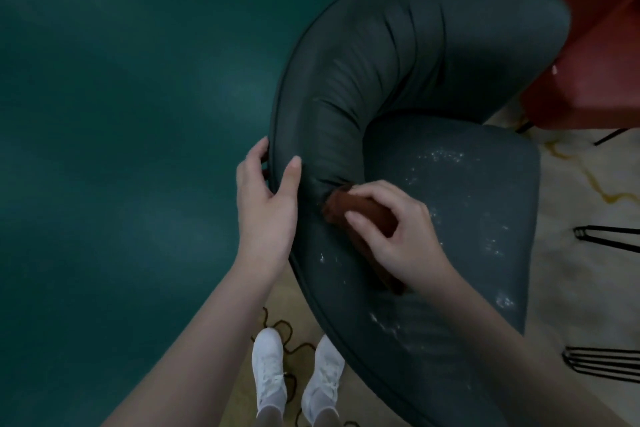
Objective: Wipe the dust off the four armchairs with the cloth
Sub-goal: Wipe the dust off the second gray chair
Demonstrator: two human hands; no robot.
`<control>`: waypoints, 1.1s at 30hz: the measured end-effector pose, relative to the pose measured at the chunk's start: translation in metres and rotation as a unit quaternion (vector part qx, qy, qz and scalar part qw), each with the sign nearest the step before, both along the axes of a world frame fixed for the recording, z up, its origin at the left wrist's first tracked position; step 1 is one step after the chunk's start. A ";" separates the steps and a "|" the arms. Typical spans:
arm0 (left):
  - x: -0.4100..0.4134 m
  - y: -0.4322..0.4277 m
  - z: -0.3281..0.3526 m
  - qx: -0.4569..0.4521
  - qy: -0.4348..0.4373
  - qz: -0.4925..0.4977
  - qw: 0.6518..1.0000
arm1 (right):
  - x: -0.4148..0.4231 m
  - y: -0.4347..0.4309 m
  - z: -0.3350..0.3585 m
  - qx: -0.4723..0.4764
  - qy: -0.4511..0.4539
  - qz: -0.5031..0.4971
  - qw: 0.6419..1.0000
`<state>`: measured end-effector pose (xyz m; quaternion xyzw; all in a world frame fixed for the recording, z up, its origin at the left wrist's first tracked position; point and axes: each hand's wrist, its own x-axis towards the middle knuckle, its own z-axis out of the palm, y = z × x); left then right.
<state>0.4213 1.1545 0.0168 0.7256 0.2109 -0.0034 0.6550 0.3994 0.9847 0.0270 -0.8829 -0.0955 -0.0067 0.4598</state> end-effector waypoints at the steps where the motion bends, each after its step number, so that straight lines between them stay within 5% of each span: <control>1: 0.004 -0.003 0.001 0.011 0.002 0.003 1.000 | 0.006 -0.003 0.000 0.003 -0.004 -0.019 1.000; 4: 0.009 -0.011 0.005 0.035 0.009 0.015 0.999 | 0.023 0.000 -0.006 0.019 -0.007 -0.084 0.996; 12: 0.009 -0.018 0.002 0.125 0.005 0.025 0.992 | 0.011 -0.016 -0.029 0.071 0.017 -0.031 0.997; 21: 0.006 -0.017 -0.004 0.147 -0.003 0.042 0.988 | 0.027 -0.045 -0.110 0.226 0.206 -0.140 0.942; 27: 0.006 -0.020 -0.002 0.176 -0.011 0.050 0.983 | 0.035 -0.041 -0.188 0.244 0.358 -0.146 0.889; 33: 0.006 -0.020 -0.007 0.194 -0.015 0.063 0.979 | 0.043 -0.038 -0.240 0.224 0.418 -0.142 0.869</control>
